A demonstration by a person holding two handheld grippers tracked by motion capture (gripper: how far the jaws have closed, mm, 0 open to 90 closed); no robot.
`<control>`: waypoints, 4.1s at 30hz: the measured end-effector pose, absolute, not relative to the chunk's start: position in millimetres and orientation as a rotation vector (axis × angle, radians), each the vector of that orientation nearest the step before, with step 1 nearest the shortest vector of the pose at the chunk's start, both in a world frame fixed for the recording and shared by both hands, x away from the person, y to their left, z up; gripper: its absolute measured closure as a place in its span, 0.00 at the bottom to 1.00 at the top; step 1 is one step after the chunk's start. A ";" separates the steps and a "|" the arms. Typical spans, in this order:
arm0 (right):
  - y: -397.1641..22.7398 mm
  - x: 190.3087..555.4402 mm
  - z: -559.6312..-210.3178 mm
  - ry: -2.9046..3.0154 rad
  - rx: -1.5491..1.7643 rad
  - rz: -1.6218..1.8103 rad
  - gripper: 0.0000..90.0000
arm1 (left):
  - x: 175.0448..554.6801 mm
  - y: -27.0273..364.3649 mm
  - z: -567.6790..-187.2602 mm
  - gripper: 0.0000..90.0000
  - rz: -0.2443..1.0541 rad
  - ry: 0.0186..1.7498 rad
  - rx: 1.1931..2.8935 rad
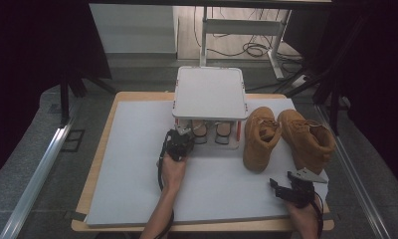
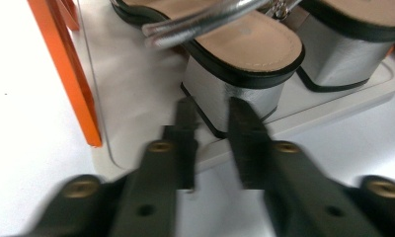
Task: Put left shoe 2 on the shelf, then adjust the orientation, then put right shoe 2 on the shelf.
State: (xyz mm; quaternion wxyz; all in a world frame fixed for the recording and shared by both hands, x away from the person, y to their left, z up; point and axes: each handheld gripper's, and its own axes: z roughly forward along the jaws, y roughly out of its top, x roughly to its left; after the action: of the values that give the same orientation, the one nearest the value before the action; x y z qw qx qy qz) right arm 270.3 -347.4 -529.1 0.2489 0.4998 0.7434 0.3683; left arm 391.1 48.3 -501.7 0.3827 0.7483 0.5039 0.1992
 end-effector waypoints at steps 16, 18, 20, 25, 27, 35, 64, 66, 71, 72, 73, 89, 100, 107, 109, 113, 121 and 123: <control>-346.0 271.7 -527.5 2.032 1.378 0.986 0.24 | 371.9 61.0 -495.9 0.36 0.460 1.228 1.980; -346.1 272.0 -527.4 2.034 1.379 0.987 0.24 | 368.9 64.2 -497.2 0.33 0.446 1.222 1.993; -346.2 272.1 -527.4 2.036 1.379 0.989 0.24 | 366.4 67.2 -498.3 0.31 0.431 1.218 1.993; -346.1 273.7 -527.0 2.064 1.364 0.986 0.19 | 356.2 75.5 -501.6 0.27 0.409 1.193 2.002; -345.9 274.0 -526.9 2.068 1.362 0.987 0.18 | 352.3 78.6 -502.5 0.25 0.397 1.187 1.999; -344.0 274.5 -526.5 2.085 1.348 0.978 0.14 | 335.2 95.1 -506.8 0.19 0.406 1.156 2.008; -316.1 272.5 -515.9 2.195 1.270 1.107 0.00 | 292.4 121.2 -523.8 0.15 0.425 1.144 2.132; -314.6 272.1 -515.3 2.206 1.267 1.115 0.00 | 292.4 121.1 -523.8 0.15 0.426 1.144 2.131; -310.6 272.7 -512.3 2.214 1.290 1.139 0.03 | 292.3 121.1 -523.9 0.15 0.427 1.144 2.131; -308.4 272.4 -511.3 2.207 1.283 1.129 0.10 | 292.3 121.1 -524.0 0.15 0.427 1.144 2.130; -307.5 272.2 -510.6 2.196 1.287 1.124 0.15 | 292.2 121.1 -524.0 0.15 0.427 1.144 2.130; -288.5 286.8 -504.7 2.233 1.227 1.241 0.80 | 292.1 121.1 -524.0 0.15 0.428 1.142 2.132; -265.9 302.5 -509.1 2.214 1.191 1.193 0.99 | 291.9 121.1 -524.1 0.15 0.429 1.143 2.130; -261.9 308.7 -514.4 2.207 1.203 1.171 0.99 | 291.9 121.0 -524.1 0.15 0.429 1.143 2.130; -261.3 307.8 -514.5 2.206 1.188 1.158 0.99 | 291.9 121.0 -524.1 0.15 0.428 1.143 2.130; -261.7 307.7 -514.8 2.208 1.169 1.149 1.00 | 292.0 121.1 -524.1 0.15 0.429 1.143 2.130; -266.5 307.4 -513.5 2.221 1.171 1.144 1.00 | 291.9 121.0 -524.1 0.15 0.428 1.143 2.129; -268.7 306.7 -513.0 2.223 1.169 1.133 1.00 | 292.0 121.0 -524.1 0.15 0.428 1.143 2.130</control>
State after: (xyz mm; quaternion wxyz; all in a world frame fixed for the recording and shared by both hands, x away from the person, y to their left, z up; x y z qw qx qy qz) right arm 306.7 -268.7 -513.0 0.1920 0.4165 0.7917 0.4035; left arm 292.0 121.0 -524.1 0.3368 0.8169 0.4384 0.1643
